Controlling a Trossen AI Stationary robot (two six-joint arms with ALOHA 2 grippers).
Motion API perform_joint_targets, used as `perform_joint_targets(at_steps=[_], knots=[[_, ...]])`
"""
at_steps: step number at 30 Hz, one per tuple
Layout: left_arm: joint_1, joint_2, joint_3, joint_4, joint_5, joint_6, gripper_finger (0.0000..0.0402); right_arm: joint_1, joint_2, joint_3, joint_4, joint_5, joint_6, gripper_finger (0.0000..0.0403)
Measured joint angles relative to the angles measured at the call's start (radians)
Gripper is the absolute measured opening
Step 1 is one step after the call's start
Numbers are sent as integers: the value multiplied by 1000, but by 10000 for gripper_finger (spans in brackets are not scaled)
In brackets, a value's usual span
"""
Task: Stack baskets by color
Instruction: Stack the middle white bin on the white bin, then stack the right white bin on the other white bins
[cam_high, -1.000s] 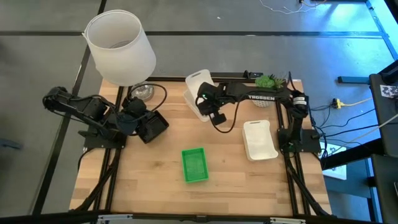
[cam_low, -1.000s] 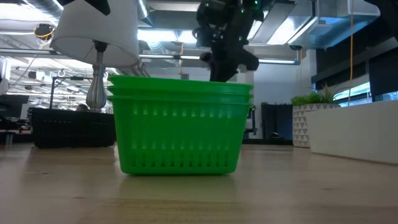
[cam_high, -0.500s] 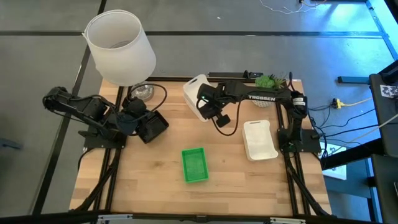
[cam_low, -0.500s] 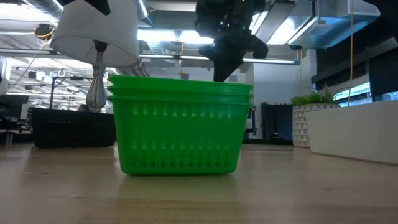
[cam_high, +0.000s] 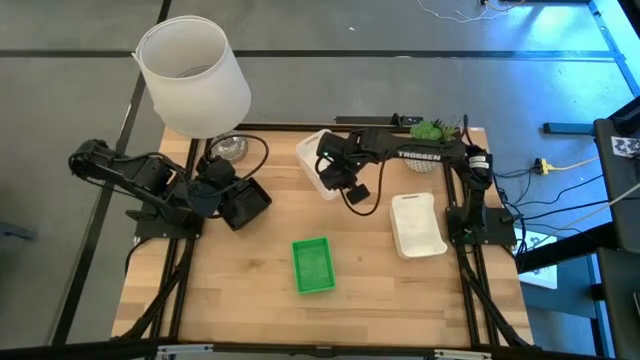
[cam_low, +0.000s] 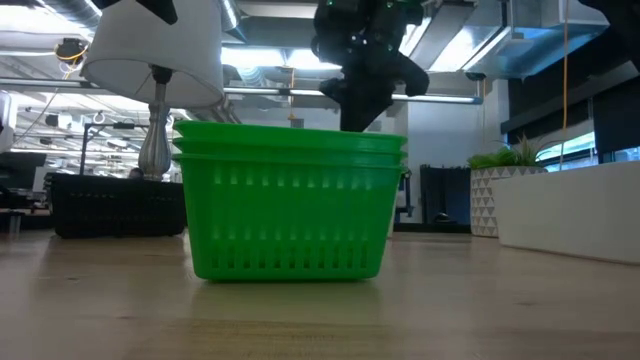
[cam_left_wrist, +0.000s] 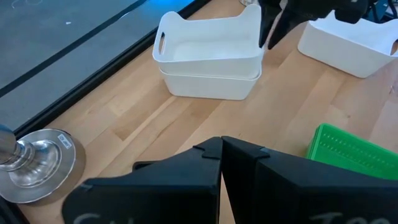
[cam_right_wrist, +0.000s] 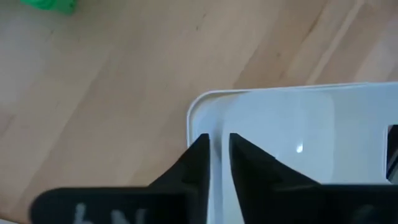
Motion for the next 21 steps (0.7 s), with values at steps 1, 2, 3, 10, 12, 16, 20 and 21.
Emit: perform_joint_targets(at_steps=[1, 2, 3, 10, 12, 16, 20, 21], knots=[[0, 0, 0, 0, 0, 0, 0, 0, 0, 0, -1, 0, 0, 69], [0, 0, 0, 0, 0, 0, 0, 1, 0, 0, -1, 0, 0, 77], [0, 0, 0, 0, 0, 0, 0, 1, 0, 0, -2, 0, 0, 84], [0, 0, 0, -1, 9, 0, 0, 15, 0, 0, -6, 105, 83, 104], [0, 0, 0, -1, 18, 0, 0, 17, -2, 0, -10, 134, 82, 105], [0, 0, 0, -2, 22, 0, 0, 16, -35, 2, -8, 146, 90, 105], [0, 0, 0, -3, 22, 0, 0, 16, -58, 4, -15, 134, 114, 105], [0, 0, 0, -2, 22, 0, 0, 16, -65, 4, -19, 134, 118, 105]])
